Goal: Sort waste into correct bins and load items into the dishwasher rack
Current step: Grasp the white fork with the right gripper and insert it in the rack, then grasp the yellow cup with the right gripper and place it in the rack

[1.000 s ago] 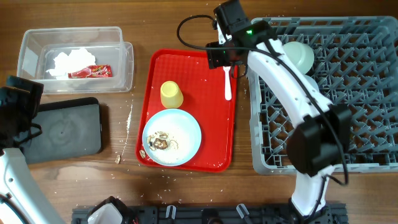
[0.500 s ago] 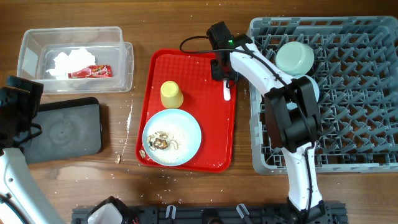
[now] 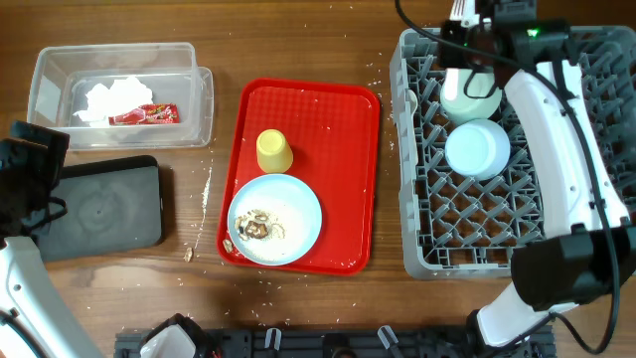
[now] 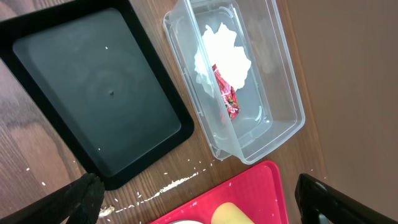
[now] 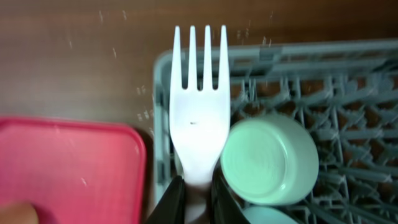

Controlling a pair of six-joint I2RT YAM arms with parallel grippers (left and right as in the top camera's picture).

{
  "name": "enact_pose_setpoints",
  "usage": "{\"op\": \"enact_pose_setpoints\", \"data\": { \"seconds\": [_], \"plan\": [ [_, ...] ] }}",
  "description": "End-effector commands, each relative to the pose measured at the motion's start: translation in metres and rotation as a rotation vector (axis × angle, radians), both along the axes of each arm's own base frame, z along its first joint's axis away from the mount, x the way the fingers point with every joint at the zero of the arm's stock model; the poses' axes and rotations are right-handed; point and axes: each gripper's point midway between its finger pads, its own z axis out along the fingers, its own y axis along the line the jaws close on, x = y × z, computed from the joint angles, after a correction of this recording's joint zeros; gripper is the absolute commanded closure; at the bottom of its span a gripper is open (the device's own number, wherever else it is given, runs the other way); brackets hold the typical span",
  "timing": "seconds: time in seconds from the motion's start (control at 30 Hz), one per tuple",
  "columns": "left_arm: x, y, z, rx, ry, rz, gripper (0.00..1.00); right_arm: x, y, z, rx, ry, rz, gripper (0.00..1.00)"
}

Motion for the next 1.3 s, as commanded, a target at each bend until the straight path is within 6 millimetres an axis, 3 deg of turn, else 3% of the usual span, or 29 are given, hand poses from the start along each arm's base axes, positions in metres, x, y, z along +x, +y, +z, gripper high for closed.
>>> {"op": "enact_pose_setpoints", "data": {
  "seconds": [0.0,0.07,0.1,0.2,0.27,0.3,0.33,0.37,0.43,0.5,0.57,0.63,0.73,0.87,1.03,1.27],
  "plan": [
    [0.0,0.001,0.0,0.012,0.002,-0.009,0.0,-0.02,0.032,-0.065,0.084,0.176,0.256,0.83],
    [0.0,0.001,0.0,0.012,0.002,-0.009,0.0,-0.028,0.034,-0.091,0.107,0.227,0.257,0.62],
    [0.0,0.001,0.0,0.012,0.002,-0.009,0.0,-0.031,0.034,-0.099,0.115,0.247,0.238,0.41],
    [0.0,0.001,0.0,0.012,0.002,-0.009,0.0,-0.029,0.031,-0.092,0.127,0.236,0.178,0.29],
    [0.0,0.001,0.0,0.012,0.002,-0.009,0.0,-0.031,0.047,-0.067,0.211,0.195,0.21,0.28],
    [0.0,0.001,0.0,0.012,0.002,-0.009,0.0,-0.033,0.06,-0.054,0.265,0.17,0.251,0.27],
    [0.0,0.001,0.0,0.012,0.002,-0.009,0.0,-0.037,0.092,-0.027,0.382,0.109,0.351,0.25],
    [0.0,0.001,0.0,0.012,0.002,-0.009,0.0,-0.039,0.106,-0.018,0.424,0.094,0.378,0.21],
    [0.0,0.001,0.0,0.012,0.002,-0.009,0.0,-0.04,0.157,-0.009,0.445,0.048,0.432,0.16],
    [0.0,0.001,0.0,0.012,0.002,-0.009,0.0,-0.045,0.192,-0.012,0.38,0.017,0.443,0.12],
    [0.0,0.001,0.0,0.012,0.002,-0.009,0.0,-0.061,0.241,-0.018,0.271,-0.034,0.505,0.08],
    [0.0,0.001,0.0,0.012,0.002,-0.009,0.0,-0.068,0.274,-0.029,0.137,-0.111,0.456,0.08],
    [0.0,0.001,0.0,0.012,0.002,-0.009,0.0,-0.079,0.311,-0.067,0.033,-0.121,0.485,0.08],
    [0.0,0.001,0.0,0.012,0.002,-0.009,0.0,-0.086,0.32,-0.13,-0.042,-0.011,0.514,0.08],
    [0.0,0.001,0.0,0.012,0.002,-0.009,0.0,-0.094,0.322,-0.174,-0.059,0.085,0.531,0.12],
    [0.0,0.001,0.0,0.012,0.002,-0.009,0.0,-0.094,0.319,-0.184,-0.078,0.102,0.524,0.34]
  ]
}}
